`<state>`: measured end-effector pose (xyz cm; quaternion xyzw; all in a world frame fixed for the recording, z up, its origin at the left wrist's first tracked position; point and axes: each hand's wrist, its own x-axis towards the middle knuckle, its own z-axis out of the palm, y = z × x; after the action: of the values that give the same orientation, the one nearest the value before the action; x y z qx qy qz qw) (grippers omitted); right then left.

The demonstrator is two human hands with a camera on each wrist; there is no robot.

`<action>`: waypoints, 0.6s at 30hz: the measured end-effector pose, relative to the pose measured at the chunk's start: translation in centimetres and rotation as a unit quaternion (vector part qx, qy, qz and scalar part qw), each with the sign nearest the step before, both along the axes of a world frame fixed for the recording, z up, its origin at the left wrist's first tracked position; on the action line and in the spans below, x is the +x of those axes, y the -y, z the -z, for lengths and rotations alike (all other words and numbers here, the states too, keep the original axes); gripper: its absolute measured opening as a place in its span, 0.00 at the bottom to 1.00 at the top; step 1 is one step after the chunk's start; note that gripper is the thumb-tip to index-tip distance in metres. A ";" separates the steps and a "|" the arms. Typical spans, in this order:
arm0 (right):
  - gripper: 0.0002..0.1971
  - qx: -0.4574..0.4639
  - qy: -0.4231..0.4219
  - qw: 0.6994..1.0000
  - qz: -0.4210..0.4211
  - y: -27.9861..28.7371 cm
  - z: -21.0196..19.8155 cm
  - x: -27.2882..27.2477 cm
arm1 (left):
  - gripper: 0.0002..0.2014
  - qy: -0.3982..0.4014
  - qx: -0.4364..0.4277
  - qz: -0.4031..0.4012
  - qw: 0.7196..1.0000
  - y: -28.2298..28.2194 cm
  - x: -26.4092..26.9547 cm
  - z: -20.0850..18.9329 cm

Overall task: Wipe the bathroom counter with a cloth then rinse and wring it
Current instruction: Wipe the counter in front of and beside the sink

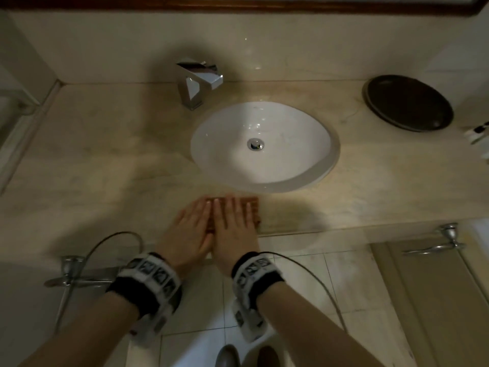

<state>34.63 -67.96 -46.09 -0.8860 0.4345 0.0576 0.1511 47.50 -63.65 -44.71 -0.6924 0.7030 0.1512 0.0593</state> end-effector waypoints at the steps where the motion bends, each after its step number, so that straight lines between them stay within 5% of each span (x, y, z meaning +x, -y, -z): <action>1: 0.35 0.002 0.003 1.000 -0.019 -0.9 -0.3 1.6 | 0.42 0.008 0.009 -0.016 1.000 -1.3 1.4 -0.2; 7: 0.38 -0.024 0.035 0.998 -0.038 -1.3 0.7 1.4 | 0.45 -0.006 0.033 -0.057 0.998 -1.7 1.2 -0.1; 14: 0.36 -0.085 -0.036 0.992 0.089 4.0 0.6 -10.3 | 0.35 -0.048 -0.008 0.023 0.999 5.6 -10.0 -0.3; 18: 0.36 -0.084 -0.069 0.981 0.158 4.3 0.2 -11.9 | 0.35 -0.032 -0.029 0.053 0.998 6.8 -12.1 0.1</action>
<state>22.71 -72.26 -46.31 -0.8096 0.5817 0.0577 0.0531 35.39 -70.49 -44.78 -0.6501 0.7447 0.1493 0.0247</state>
